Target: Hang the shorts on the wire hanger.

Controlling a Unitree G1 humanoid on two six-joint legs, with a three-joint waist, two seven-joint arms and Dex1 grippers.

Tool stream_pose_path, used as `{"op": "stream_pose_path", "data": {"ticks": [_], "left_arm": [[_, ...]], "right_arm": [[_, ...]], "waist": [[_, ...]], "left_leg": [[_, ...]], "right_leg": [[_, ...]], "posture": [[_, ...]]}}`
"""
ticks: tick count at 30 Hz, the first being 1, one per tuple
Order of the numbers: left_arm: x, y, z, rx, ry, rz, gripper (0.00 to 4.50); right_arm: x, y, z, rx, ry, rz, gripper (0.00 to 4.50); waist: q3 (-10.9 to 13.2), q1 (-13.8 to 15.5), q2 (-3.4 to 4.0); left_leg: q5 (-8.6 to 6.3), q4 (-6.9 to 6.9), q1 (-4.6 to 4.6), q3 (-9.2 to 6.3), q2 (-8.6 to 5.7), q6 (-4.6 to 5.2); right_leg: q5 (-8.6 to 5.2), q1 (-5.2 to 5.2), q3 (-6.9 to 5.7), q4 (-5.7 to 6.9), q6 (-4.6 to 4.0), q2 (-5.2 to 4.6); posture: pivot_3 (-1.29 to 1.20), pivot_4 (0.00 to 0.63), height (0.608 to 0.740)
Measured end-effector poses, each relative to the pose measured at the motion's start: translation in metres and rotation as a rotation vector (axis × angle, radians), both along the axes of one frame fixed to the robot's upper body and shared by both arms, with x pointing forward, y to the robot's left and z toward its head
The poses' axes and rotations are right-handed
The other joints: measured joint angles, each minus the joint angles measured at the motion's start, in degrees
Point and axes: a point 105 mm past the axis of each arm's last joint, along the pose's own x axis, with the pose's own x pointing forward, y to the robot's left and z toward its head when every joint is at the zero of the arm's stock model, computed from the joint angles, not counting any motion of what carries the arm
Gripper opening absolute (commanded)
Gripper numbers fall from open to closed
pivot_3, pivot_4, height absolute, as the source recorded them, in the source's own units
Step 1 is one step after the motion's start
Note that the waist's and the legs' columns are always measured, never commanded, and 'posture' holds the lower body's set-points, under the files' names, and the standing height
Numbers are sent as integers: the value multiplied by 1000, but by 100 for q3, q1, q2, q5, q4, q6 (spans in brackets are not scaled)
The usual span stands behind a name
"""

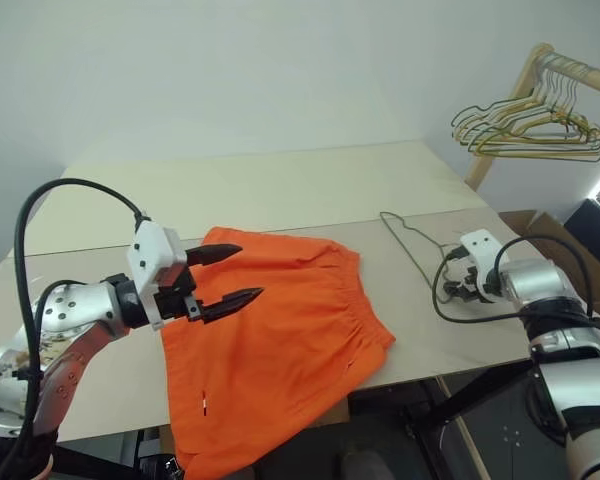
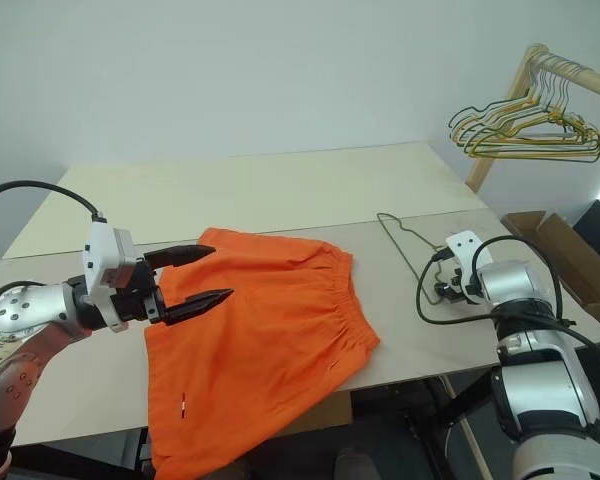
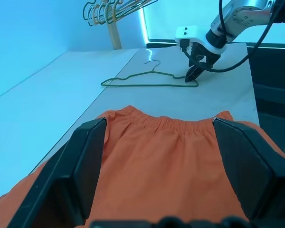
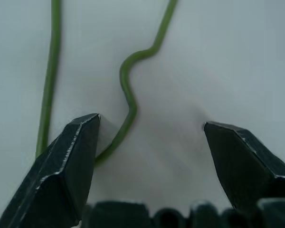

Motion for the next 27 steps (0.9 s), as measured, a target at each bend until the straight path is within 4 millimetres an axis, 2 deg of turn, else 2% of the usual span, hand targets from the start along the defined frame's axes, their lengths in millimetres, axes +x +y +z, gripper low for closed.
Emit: {"op": "stream_pose_path", "data": {"ticks": [6, 9, 10, 15, 18, 22, 25, 27], "left_arm": [[0, 0, -1, 2, 5, 2, 3887], [0, 1, -1, 4, 3, 2, 3887], [0, 1, -1, 4, 2, 2, 3887], [0, 1, -1, 6, -2, 3, 3887], [1, 0, 1, 9, -11, 2, 3887], [11, -2, 9, -4, -46, 21, 3887], [21, -4, 14, -35, -57, 51, 3887], [28, -2, 16, -39, -61, 84, 3887]], "right_arm": [[-1, 6, -6, 126, 24, -36, 1251], [-1, 2, -4, 141, 23, -79, 177], [-1, 1, -3, 143, 18, -93, 42], [2, 0, -2, 135, -9, -132, 42], [9, 0, 11, 94, -94, -116, 42], [27, 22, 58, -107, -449, 136, 42], [24, 50, 92, -298, -685, 399, 42], [18, 67, 107, -417, -799, 563, 42]], "waist": [[-4, -8, -5], [-4, -7, -5], [-4, -12, -4], [-4, -21, -4], [-4, -18, 0], [-5, -26, 8], [-6, -31, 8], [-6, -30, 8]], "left_leg": [[0, 2, 6, -6, -1, 0], [0, 1, 7, -8, -1, 0], [0, -1, 6, -8, -1, 0], [0, -1, 4, -9, -1, 0], [0, -2, -3, -9, -2, 0], [0, -4, -11, -8, -4, 0], [0, -3, -10, -8, -4, 0], [0, -2, -8, -8, -5, 0]], "right_leg": [[0, 18, -6, -7, 1, -2], [-1, 20, -9, -9, 2, -2], [-1, 18, -9, -9, 2, -2], [-1, 15, -8, -7, 3, -1], [-1, 2, -6, -3, 3, -2], [-3, -12, 0, 2, 8, -2], [-4, -11, 0, 2, 9, -2], [-4, -8, 0, 1, 9, -2]], "posture": [[-50, 0, 740], [-50, 0, 740], [-50, 0, 740], [-56, 0, 740], [-64, 0, 740], [-71, 0, 740], [-71, 0, 740], [-70, 0, 740]]}}
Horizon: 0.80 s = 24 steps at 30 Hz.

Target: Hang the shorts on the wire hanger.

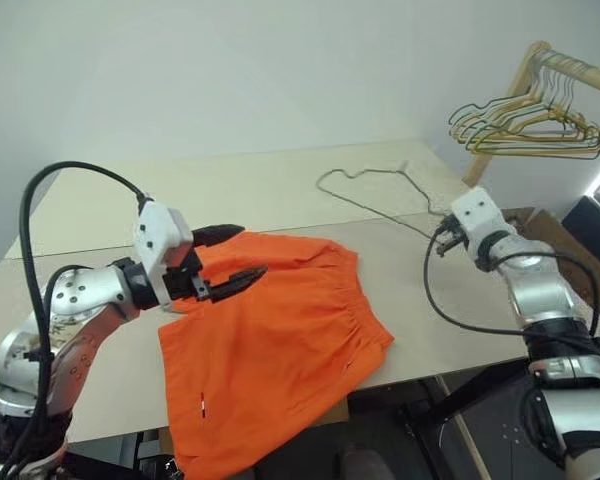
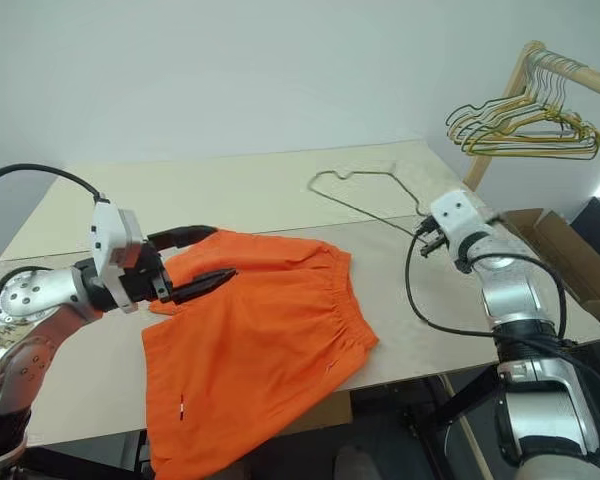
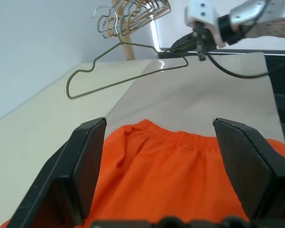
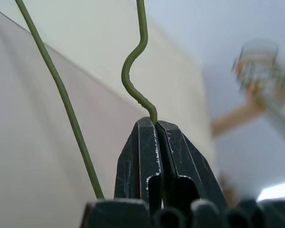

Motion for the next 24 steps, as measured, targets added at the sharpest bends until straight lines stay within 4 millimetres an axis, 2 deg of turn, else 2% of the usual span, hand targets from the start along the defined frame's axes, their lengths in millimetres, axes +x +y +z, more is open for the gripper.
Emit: {"op": "stream_pose_path", "data": {"ticks": [4, 7, 11, 15, 20, 24], "left_arm": [[16, 5, 8, -6, -13, 45, 3887], [25, 13, 9, 30, 10, 50, 3887], [33, 19, -4, 121, 88, 8, 3887], [46, 20, -20, 165, 170, -19, 3887], [54, 7, -29, 187, 211, -104, 3887], [58, -2, -39, 211, 252, -146, 3887]], "right_arm": [[-18, 26, 16, -259, -184, 242, 42], [-30, 37, 18, -349, -244, 370, 42], [-38, 47, 20, -338, -259, 469, 42], [-42, 61, 46, -285, -327, 532, 42], [-50, 72, 66, -219, -373, 557, 42], [-56, 77, 70, -213, -377, 574, 42]], "waist": [[0, 6, 0], [0, -10, -1], [0, -34, -1], [0, -56, -1], [0, -69, -1], [0, -110, -1]], "left_leg": [[0, 0, 1, 1, -1, 0], [0, -2, 2, 1, 0, 0], [0, -2, 5, 1, 0, 0], [0, -3, 2, -1, 0, 0], [0, 1, -2, 1, 0, 0], [0, 2, 0, 0, 0, 0]], "right_leg": [[0, 1, 0, -3, 0, -1], [0, 1, 0, -4, -1, 0], [-1, 2, 0, -3, -1, 0], [-1, 1, -2, -4, -1, 1], [-1, 1, -1, -5, -1, -2], [-1, 1, -1, -1, 0, -1]], "posture": [[-69, 0, 740], [-69, 0, 740], [-85, 0, 740], [-102, 0, 740], [-126, 0, 740], [-131, 0, 740]]}}
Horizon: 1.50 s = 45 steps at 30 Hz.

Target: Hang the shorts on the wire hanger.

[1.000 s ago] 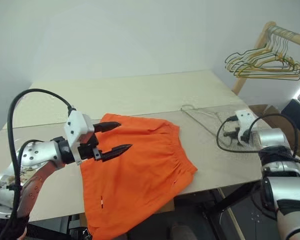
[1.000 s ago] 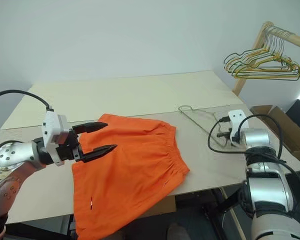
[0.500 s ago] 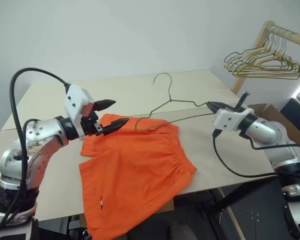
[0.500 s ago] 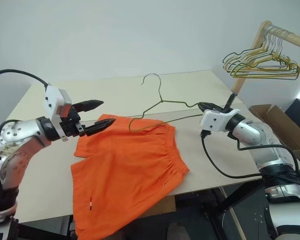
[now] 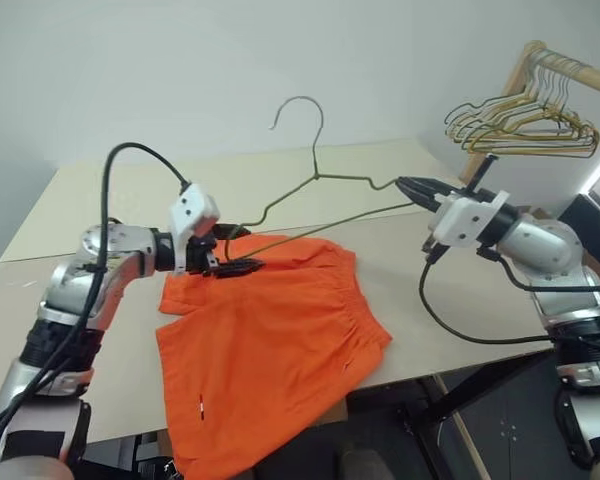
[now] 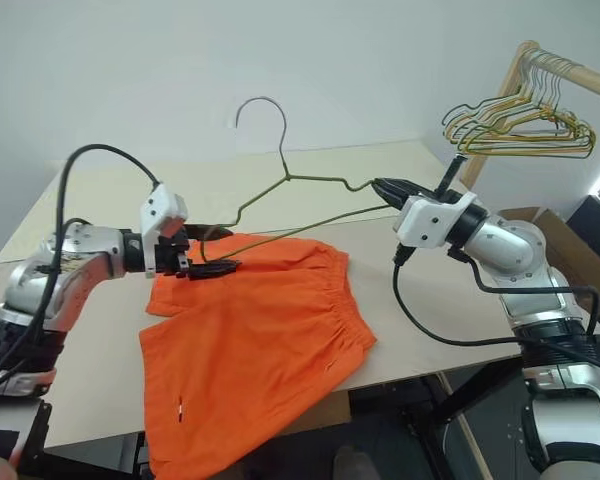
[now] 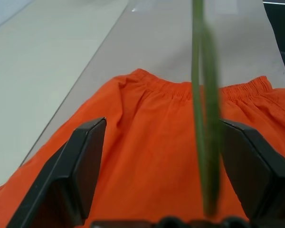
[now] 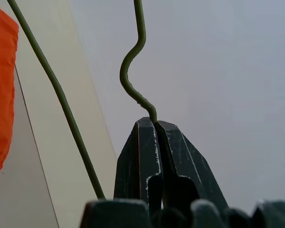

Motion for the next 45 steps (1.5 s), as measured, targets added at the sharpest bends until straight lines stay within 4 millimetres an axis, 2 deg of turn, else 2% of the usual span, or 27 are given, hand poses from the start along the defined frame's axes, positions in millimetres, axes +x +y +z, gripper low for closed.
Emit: {"op": "stream_pose_path", "data": {"ticks": [2, 5, 15, 22, 26, 31, 34, 35, 36, 38, 42, 45], "left_arm": [[0, -2, -1, 13, 9, -22, 3887], [0, -5, 1, 22, 9, -47, 3263], [-5, -7, -4, 33, 48, -106, 23], [-5, -8, -5, 28, 61, -109, 23], [-5, -10, -7, 19, 82, -101, 0], [-5, -4, -8, 51, 78, -80, 0], [-3, 11, -9, 136, 12, -54, 0], [-4, 13, -10, 179, -29, -62, 0], [-6, 15, -11, 203, -45, -72, 0], [-9, 20, -16, 252, -73, -89, 0], [-16, 15, -16, 263, -96, -135, 0], [-20, 8, -13, 257, -115, -166, 0]], "right_arm": [[-1, -1, 0, -2, 7, -5, 42], [-2, -3, -1, -1, 8, -12, 0], [-7, 2, -3, -44, 11, 11, 0], [-10, 0, -4, -76, -4, 18, 0], [-13, -1, -7, -116, 19, 31, 1043], [-26, -1, -12, -180, 98, 99, 2881], [-30, -7, -10, -169, 232, 119, 3947], [-32, -7, -11, -157, 335, 126, 4280], [-33, -9, -11, -156, 389, 125, 4460], [-33, -7, -8, -118, 558, 136, 4460], [-28, 10, -3, -176, 732, 155, 4460], [-17, 23, -14, -240, 864, 111, 4460]], "waist": [[0, -38, 0], [0, -58, 0], [0, -111, 0], [0, -175, 0], [0, -196, 0], [0, -205, 0], [0, -203, 0], [1, -194, 2], [2, -188, 3], [2, -186, 3], [1, -172, 4], [1, -159, 5]], "left_leg": [[0, -1, 0, 0, 0, 0], [-1, -3, 0, 0, 0, 2], [-1, -1, -1, 0, 0, 2], [-2, -2, -1, -1, 0, 4], [-3, -2, -1, -2, 0, 6], [-5, -1, 0, -2, 0, 8], [-5, -2, 3, -3, 1, 8], [-5, -1, 2, -2, 0, 8], [-5, -1, 2, -1, 1, 9], [-5, 1, 3, 0, 1, 9], [-6, 3, 2, 0, 2, 10], [-6, 2, -3, 1, 2, 10]], "right_leg": [[0, -2, 0, 0, 0, 1], [-1, -2, 0, 0, 2, 0], [-2, -2, 2, 1, 3, 0], [-3, -2, 2, 1, 5, 0], [-4, -2, 2, 1, 6, -1], [-4, -1, 4, 1, 7, -1], [-4, 1, 3, 2, 7, 0], [-4, 1, 4, 1, 7, -3], [-5, 1, 4, 1, 7, -3], [-4, 0, 4, 4, 7, -3], [-5, -2, 2, 6, 7, -2], [-6, -8, 2, 6, 8, -2]], "posture": [[-141, 0, 740], [-141, 0, 740], [-153, 0, 740], [-156, 0, 740], [-154, 0, 740], [-139, 0, 740], [-130, 0, 740], [-127, 0, 740], [-124, 0, 740], [-116, 0, 740], [-106, 0, 740], [-97, 0, 740]]}}
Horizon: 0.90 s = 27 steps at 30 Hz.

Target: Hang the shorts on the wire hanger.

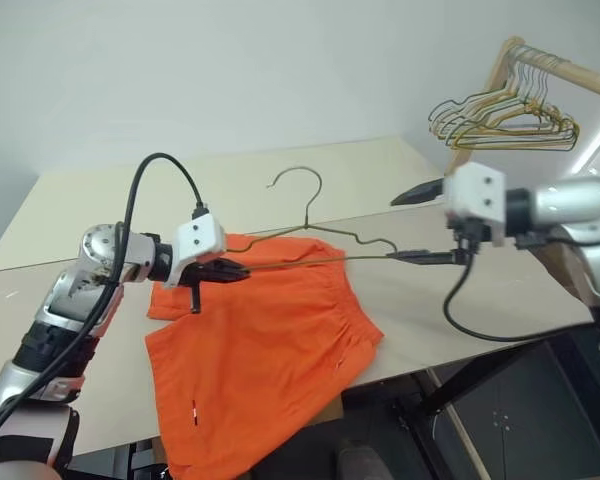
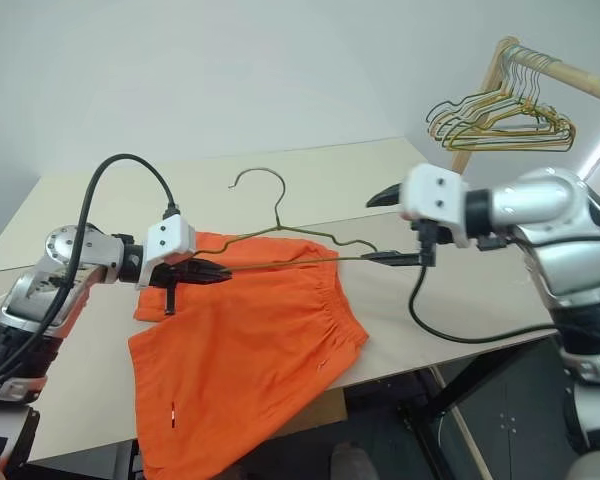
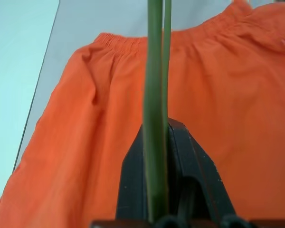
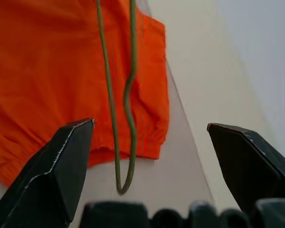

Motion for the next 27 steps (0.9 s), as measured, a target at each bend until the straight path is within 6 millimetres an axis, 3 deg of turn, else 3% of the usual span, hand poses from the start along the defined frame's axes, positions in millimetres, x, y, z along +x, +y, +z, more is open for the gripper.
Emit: {"op": "stream_pose_path", "data": {"ticks": [4, 7, 18, 23, 27], "left_arm": [[-1, -1, 0, -3, 1, -4, 0], [-2, -2, 0, -4, -3, -8, 0], [-3, -1, 0, -9, -11, 3, 0], [-3, -1, 1, -13, -18, 4, 0], [-5, -6, 2, -44, -12, -26, 1089]], "right_arm": [[14, 10, -28, -76, 138, -68, 4460], [17, 10, -40, -129, 180, -85, 3924], [13, 15, -40, -180, 204, -69, 67], [6, 15, -44, -183, 218, -57, 23], [0, 10, -47, -153, 241, -71, 0]], "waist": [[0, 73, 0], [0, 160, 0], [1, 211, 1], [0, 216, 1], [0, 221, 1]], "left_leg": [[-1, 6, -8, 0, -2, 1], [0, 8, -9, 0, -2, 1], [0, 11, -7, 0, -2, 0], [0, 13, -8, 0, -2, 0], [0, 12, -8, 0, -2, 0]], "right_leg": [[-1, -5, 0, 2, 2, -1], [-1, -6, -1, 4, 2, -1], [-1, -6, -2, 11, 1, 0], [-1, -5, -3, 11, 1, -1], [-1, -4, -5, 10, 2, 0]], "posture": [[-90, 0, 740], [-84, 0, 740], [-98, 0, 740], [-105, 0, 740], [-106, 0, 740]]}}
